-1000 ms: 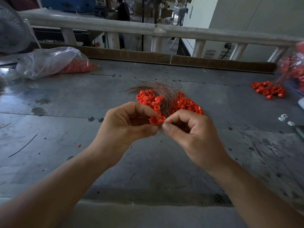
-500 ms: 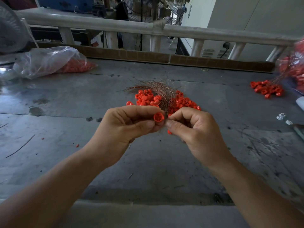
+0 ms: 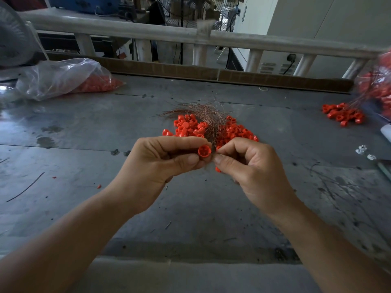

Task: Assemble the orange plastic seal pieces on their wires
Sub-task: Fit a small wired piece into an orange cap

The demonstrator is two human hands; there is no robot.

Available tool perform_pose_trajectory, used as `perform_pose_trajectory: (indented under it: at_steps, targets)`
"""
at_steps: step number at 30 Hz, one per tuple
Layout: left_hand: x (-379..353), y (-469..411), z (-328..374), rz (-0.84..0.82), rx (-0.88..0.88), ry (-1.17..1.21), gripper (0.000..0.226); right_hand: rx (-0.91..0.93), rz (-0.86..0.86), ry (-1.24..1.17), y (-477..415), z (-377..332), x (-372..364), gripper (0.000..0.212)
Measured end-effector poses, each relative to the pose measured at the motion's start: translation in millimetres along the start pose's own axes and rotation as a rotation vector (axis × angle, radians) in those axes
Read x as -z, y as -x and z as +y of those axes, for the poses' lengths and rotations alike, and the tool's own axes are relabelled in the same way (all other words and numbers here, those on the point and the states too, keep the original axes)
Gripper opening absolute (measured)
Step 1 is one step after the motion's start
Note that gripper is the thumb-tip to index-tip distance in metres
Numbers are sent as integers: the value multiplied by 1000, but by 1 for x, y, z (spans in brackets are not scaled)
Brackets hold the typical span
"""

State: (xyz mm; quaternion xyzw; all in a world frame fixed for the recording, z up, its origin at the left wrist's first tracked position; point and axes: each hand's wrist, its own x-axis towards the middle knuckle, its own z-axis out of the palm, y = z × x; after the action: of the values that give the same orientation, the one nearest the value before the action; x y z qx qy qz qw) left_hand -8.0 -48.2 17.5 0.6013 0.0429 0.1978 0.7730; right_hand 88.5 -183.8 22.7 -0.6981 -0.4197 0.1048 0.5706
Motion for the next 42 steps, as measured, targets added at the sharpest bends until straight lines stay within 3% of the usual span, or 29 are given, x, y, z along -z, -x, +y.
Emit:
perform_pose_trajectory:
  at_steps: [4,19,30,37,42]
  targets:
    - [1,1,0,-3,10,-8,28,14,-17,-1,1,-1,1,20]
    - [3,1,1,-64,47,53,27,-102,-60,-204,-1,0,4,6]
    - [3,1,-1,-108,29,89,23,-168,-116,-243,0,-5,5,12]
    - [3,1,-4,-141,88,168,21,-320,-170,-320,-1,-4,4,20]
    - [5,1,-5,-187,128,199,20,-387,-266,-332,-1,-3,5,11]
